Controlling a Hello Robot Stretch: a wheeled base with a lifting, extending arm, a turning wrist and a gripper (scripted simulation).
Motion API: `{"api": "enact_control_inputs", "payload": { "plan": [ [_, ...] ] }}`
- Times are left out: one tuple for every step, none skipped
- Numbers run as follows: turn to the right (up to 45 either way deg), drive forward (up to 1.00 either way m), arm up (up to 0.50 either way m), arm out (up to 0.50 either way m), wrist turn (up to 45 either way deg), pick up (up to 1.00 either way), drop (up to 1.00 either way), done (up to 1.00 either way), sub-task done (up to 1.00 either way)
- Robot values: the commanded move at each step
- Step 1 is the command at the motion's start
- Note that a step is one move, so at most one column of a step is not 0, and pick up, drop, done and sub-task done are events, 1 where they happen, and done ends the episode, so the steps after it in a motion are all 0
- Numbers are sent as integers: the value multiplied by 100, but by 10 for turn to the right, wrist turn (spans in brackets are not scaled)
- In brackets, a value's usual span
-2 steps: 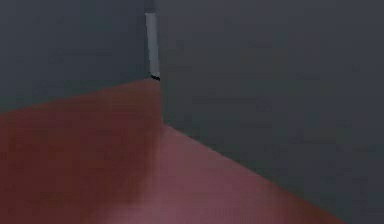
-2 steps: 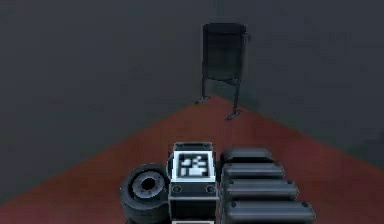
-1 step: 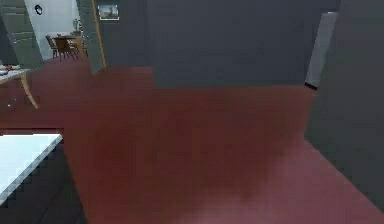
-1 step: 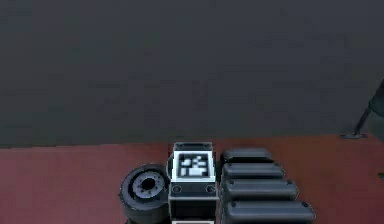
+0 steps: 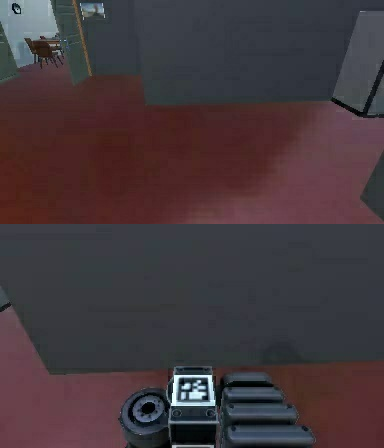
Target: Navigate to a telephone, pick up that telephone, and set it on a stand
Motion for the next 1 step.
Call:
{"api": "enact_control_inputs", "payload": {
  "plan": [
    [-120,0,0,0,0,0,0,0,0]
  ]
}}
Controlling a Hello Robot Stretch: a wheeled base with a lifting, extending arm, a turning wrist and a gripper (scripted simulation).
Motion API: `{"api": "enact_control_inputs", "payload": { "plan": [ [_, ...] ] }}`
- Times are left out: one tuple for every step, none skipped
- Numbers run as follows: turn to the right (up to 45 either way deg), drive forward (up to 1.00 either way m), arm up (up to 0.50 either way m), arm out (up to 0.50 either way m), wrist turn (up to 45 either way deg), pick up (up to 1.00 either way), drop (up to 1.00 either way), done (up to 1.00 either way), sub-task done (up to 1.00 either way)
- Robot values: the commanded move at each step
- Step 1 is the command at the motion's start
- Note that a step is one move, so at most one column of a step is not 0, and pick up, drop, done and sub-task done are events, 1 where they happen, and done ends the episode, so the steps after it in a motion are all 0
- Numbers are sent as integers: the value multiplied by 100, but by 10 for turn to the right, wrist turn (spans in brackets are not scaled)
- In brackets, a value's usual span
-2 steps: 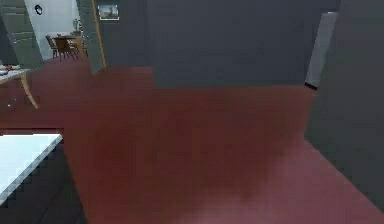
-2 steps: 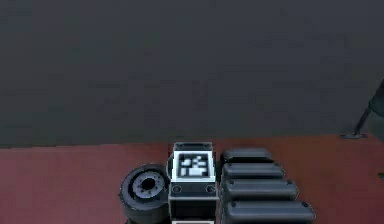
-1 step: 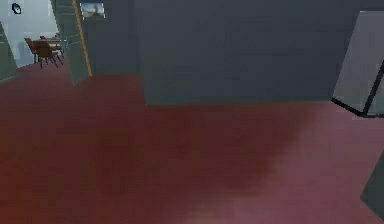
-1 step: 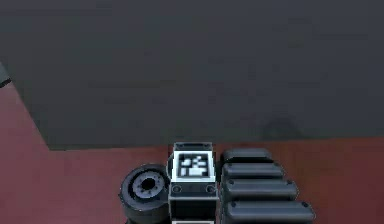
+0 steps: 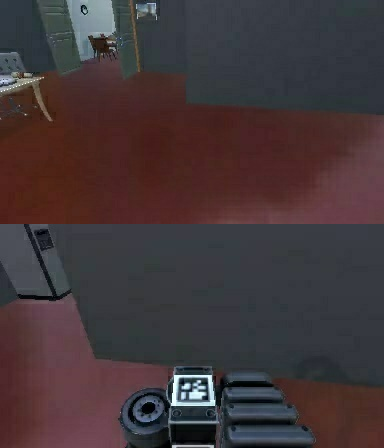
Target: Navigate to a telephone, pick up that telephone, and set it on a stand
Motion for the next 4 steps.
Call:
{"api": "enact_control_inputs", "payload": {
  "plan": [
    [0,15,0,0,0,0,0,0,0],
    [-330,0,0,0,0,0,0,0,0],
    [0,50,0,0,0,0,0,0,0],
    [-450,0,0,0,0,0,0,0,0]
  ]
}}
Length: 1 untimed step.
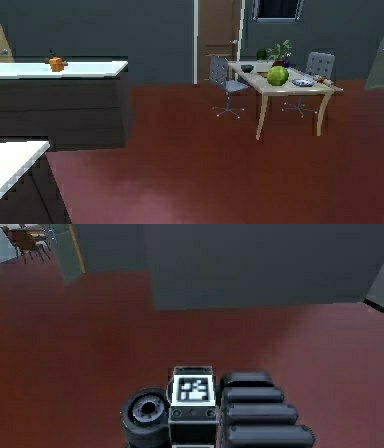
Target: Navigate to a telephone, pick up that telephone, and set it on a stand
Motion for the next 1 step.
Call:
{"api": "enact_control_inputs", "payload": {
  "plan": [
    [-30,0,0,0,0,0,0,0,0]
  ]
}}
